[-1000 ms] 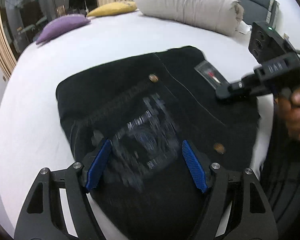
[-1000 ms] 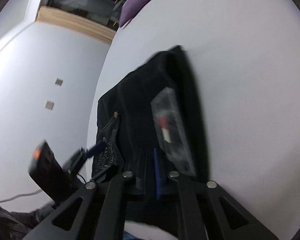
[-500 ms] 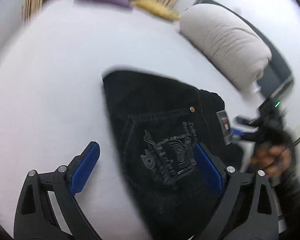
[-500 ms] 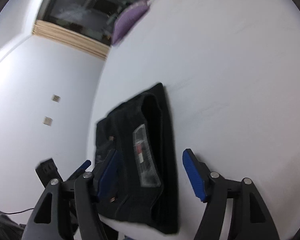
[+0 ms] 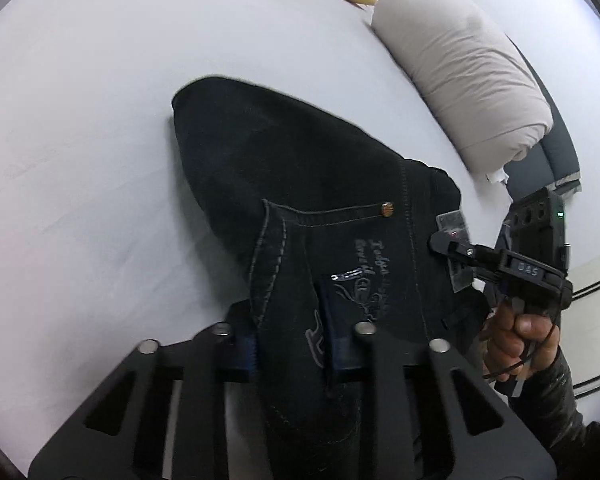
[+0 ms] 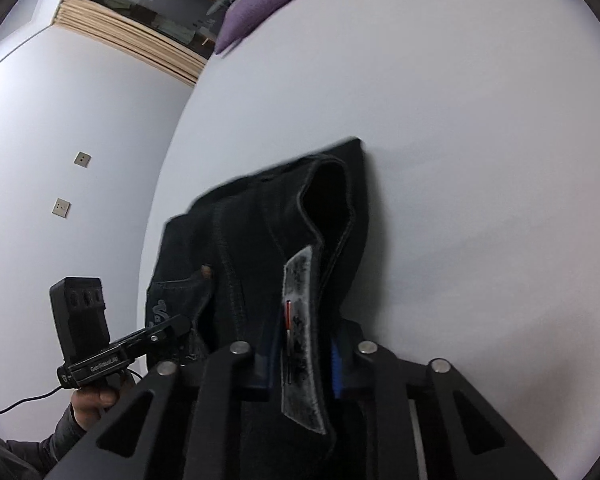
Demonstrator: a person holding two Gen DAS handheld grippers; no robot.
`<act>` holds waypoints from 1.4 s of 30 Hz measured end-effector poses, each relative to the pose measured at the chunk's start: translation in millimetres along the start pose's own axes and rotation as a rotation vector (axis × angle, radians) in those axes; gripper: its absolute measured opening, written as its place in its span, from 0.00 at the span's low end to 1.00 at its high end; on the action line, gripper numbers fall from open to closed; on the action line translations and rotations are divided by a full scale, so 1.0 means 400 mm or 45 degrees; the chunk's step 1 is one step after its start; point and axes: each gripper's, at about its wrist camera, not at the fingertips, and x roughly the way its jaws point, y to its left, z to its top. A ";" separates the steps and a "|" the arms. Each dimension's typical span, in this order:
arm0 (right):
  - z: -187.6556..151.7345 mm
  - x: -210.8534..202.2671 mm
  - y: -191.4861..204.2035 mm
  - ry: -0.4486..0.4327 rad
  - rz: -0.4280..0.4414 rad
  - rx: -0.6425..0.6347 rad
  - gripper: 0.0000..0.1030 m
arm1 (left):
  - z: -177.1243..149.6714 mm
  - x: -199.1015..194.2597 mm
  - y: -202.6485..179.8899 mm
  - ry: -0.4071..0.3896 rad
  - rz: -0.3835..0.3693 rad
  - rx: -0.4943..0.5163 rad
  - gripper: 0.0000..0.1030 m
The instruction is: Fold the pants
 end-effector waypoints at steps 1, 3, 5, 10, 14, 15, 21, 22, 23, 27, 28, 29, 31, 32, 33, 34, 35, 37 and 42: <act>0.009 -0.010 0.029 -0.014 0.001 -0.027 0.19 | 0.009 -0.018 -0.002 -0.010 0.004 0.011 0.19; 0.027 -0.022 0.066 -0.032 0.006 -0.068 0.19 | 0.033 -0.050 -0.007 -0.041 0.013 0.034 0.19; 0.062 -0.027 0.119 -0.052 0.033 -0.121 0.18 | 0.082 -0.098 -0.006 -0.100 0.047 0.072 0.19; 0.202 0.039 0.197 -0.062 0.096 -0.168 0.18 | 0.253 -0.173 0.057 -0.215 0.147 0.135 0.19; 0.328 0.139 0.236 -0.067 0.143 -0.159 0.18 | 0.365 -0.158 0.115 -0.233 0.216 0.149 0.19; 0.357 0.169 0.237 -0.061 0.148 -0.147 0.18 | 0.386 -0.150 0.133 -0.241 0.224 0.155 0.19; 0.431 0.322 0.156 0.007 0.109 -0.049 0.20 | 0.437 -0.063 0.306 -0.171 0.201 0.062 0.28; 0.428 0.338 0.132 0.012 0.107 -0.021 0.23 | 0.429 -0.065 0.340 -0.177 0.201 0.056 0.32; 0.423 0.349 0.109 0.009 0.116 0.005 0.31 | 0.425 -0.060 0.349 -0.187 0.204 0.054 0.39; 0.392 0.343 0.051 -0.050 0.246 0.086 0.39 | 0.417 -0.069 0.365 -0.258 0.190 0.052 0.53; 0.382 0.328 0.047 -0.071 0.250 0.096 0.41 | 0.419 -0.078 0.357 -0.274 0.224 0.062 0.54; 0.373 0.312 0.048 -0.089 0.237 0.099 0.48 | 0.422 -0.082 0.355 -0.293 0.257 0.065 0.55; 0.354 0.278 0.051 -0.128 0.197 0.102 0.59 | 0.394 -0.118 0.319 -0.374 0.374 0.087 0.59; 0.336 0.251 0.056 -0.161 0.146 0.101 0.66 | 0.381 -0.140 0.304 -0.418 0.439 0.110 0.62; 0.326 0.232 0.061 -0.187 0.101 0.096 0.70 | 0.358 -0.162 0.285 -0.468 0.512 0.139 0.68; 0.307 0.209 0.074 -0.219 0.049 0.081 0.70 | 0.308 -0.202 0.253 -0.560 0.613 0.189 0.72; 0.287 0.180 0.098 -0.264 -0.020 0.046 0.70 | 0.280 -0.231 0.221 -0.635 0.673 0.231 0.81; 0.246 0.126 0.158 -0.364 -0.126 -0.050 0.72 | 0.213 -0.294 0.133 -0.791 0.749 0.319 0.95; 0.105 -0.050 0.346 -0.706 -0.332 -0.313 0.97 | 0.056 -0.426 -0.040 -1.081 0.857 0.466 1.00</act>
